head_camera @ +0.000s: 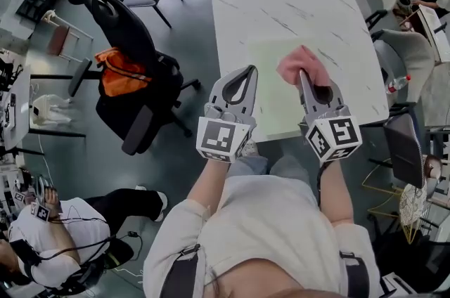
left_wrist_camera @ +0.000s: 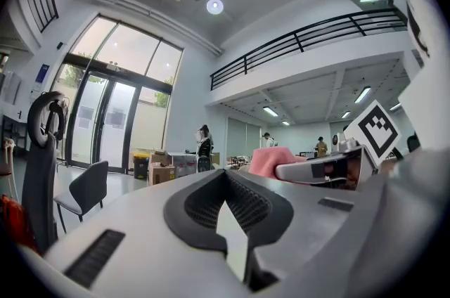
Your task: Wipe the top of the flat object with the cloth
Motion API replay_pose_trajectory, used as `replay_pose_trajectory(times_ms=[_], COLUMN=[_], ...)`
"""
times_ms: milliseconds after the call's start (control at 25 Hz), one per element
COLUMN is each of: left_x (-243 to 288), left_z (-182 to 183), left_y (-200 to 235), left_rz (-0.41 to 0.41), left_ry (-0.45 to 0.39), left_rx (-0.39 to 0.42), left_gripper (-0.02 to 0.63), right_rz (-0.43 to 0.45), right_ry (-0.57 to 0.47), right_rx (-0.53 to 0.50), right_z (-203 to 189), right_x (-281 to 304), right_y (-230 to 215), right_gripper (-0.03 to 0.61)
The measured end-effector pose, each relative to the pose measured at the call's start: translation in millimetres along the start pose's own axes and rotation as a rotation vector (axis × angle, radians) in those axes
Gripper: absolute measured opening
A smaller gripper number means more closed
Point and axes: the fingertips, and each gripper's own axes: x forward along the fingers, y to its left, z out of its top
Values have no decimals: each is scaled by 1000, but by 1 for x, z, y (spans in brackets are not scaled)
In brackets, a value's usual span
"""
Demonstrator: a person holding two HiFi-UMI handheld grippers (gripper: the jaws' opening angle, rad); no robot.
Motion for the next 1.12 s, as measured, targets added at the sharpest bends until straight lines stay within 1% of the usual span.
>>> replay_pose_trajectory(times_ms=[280, 480, 640, 880, 1120], left_x=[16, 26, 36, 49, 60], left_z=[-19, -25, -30, -35, -53], left_y=[14, 22, 36, 56, 72], left_rz=[-17, -13, 11, 47, 74], left_ry=[28, 43, 55, 71, 105], left_rx=[-30, -39, -53, -60, -79], left_gripper=[11, 11, 11, 11, 11], right_rz=[-8, 19, 48, 93, 127], right_ry=[64, 112, 159, 285, 424], right_rx=[18, 44, 50, 100, 89], right_z=[-19, -36, -48, -87, -130], right_x=[27, 52, 82, 125, 152], right_y=[-9, -15, -19, -21, -21], right_gripper=[31, 32, 31, 31, 31])
